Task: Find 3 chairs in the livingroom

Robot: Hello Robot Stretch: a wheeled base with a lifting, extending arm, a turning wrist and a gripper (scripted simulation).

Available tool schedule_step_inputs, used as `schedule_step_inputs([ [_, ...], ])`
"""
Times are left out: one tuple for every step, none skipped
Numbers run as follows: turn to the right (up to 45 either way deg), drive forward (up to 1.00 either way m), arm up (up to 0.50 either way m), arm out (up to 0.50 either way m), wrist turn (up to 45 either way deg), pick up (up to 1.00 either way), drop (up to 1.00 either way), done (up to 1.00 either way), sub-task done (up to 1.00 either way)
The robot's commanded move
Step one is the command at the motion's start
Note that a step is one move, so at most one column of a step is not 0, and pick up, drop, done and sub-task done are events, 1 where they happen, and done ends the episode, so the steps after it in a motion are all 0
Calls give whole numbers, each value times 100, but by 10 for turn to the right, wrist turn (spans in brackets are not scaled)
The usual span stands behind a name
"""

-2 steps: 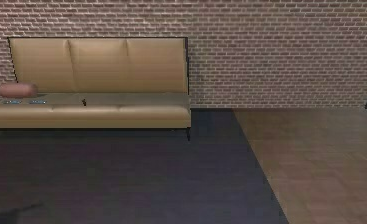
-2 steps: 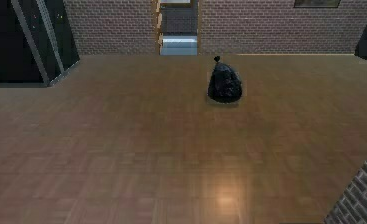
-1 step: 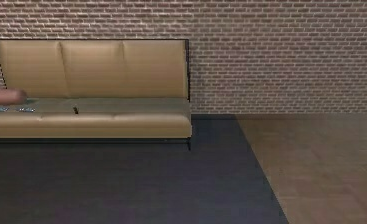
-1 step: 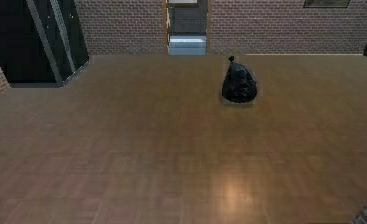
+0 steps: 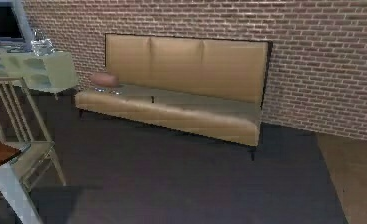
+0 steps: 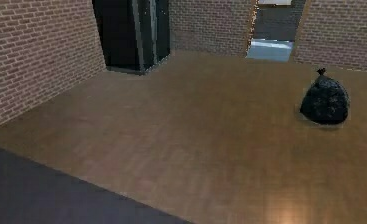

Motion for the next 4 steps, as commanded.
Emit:
schedule_step_inputs([
  [0,55,0,0,0,0,0,0,0],
  [-390,0,0,0,0,0,0,0,0],
  [0,30,0,0,0,0,0,0,0],
  [-300,0,0,0,0,0,0,0,0],
])
